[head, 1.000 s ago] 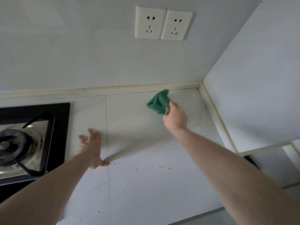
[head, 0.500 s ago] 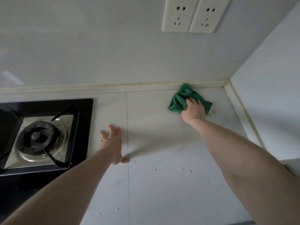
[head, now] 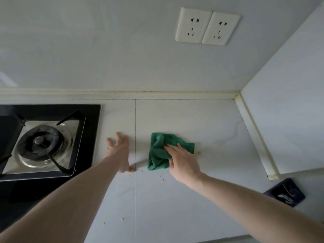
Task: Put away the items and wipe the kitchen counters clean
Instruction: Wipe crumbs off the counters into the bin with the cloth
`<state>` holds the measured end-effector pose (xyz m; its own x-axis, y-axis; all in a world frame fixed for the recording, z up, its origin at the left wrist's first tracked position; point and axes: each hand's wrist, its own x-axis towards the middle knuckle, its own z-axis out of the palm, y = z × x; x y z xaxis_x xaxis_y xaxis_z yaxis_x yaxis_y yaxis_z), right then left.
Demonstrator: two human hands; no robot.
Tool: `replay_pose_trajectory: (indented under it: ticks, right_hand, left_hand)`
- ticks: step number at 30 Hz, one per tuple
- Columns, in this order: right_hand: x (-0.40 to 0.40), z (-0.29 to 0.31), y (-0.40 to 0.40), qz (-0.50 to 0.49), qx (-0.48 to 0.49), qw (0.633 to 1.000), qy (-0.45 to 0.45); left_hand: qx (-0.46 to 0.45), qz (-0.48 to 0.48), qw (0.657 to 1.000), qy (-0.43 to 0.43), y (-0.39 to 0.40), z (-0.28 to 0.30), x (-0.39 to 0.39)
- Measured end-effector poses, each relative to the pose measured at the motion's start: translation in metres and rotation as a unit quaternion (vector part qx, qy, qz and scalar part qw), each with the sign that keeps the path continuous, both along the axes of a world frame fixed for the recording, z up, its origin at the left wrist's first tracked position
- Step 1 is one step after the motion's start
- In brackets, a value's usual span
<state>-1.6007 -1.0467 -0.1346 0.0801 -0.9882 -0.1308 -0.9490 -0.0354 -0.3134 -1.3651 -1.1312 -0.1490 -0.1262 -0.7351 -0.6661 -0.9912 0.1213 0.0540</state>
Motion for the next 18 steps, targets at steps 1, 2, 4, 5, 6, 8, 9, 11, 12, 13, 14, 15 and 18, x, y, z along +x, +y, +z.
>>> replay_pose_trajectory:
  ticks: [1,2,4,5,6,8,9,11,12,13,14,15,18]
  right_hand:
    - [-0.001,0.010,-0.009,-0.024,-0.010,0.999,-0.021]
    - [-0.003,0.019,-0.021,-0.050,-0.027,0.998,-0.041]
    - [-0.010,0.031,-0.056,-0.090,-0.082,0.990,-0.067]
    - [-0.016,0.035,-0.075,-0.103,-0.103,0.986,-0.075]
    - [-0.020,0.036,-0.093,-0.111,-0.109,0.985,-0.071]
    - [-0.023,0.030,-0.121,-0.102,-0.079,0.990,-0.047]
    - [-0.021,0.023,-0.129,-0.090,-0.050,0.994,-0.034]
    - [-0.010,0.002,-0.127,-0.044,0.020,0.999,-0.009]
    - [-0.002,-0.010,-0.117,-0.020,0.036,0.999,-0.001]
    - [0.006,-0.021,-0.105,-0.006,0.037,0.999,0.000]
    - [0.012,-0.026,-0.091,0.001,0.026,1.000,-0.008]
    - [0.017,-0.027,-0.077,0.012,0.021,1.000,-0.014]
    - [0.022,-0.019,-0.035,0.047,0.036,0.998,-0.004]
  left_hand:
    - [0.001,0.000,1.000,-0.002,0.000,0.000,0.000]
    - [0.002,0.000,1.000,-0.004,0.000,0.001,-0.001]
    - [0.000,-0.005,1.000,-0.011,0.000,0.000,-0.002]
    - [0.000,-0.007,1.000,-0.015,0.000,0.000,-0.002]
    - [-0.001,-0.009,1.000,-0.017,-0.001,0.000,-0.003]
    - [0.001,-0.010,1.000,-0.020,-0.001,-0.001,-0.002]
    - [0.001,-0.012,1.000,-0.022,-0.001,-0.001,-0.002]
    - [0.000,-0.014,1.000,-0.020,-0.001,-0.001,-0.002]
    - [0.000,-0.011,1.000,-0.015,-0.001,0.001,-0.001]
    - [0.002,-0.009,1.000,-0.012,-0.001,0.001,-0.001]
    - [0.004,-0.007,1.000,-0.010,-0.001,0.002,-0.001]
    - [0.005,-0.005,1.000,-0.009,0.000,0.002,-0.001]
    - [0.004,0.004,1.000,-0.001,0.001,0.001,0.001]
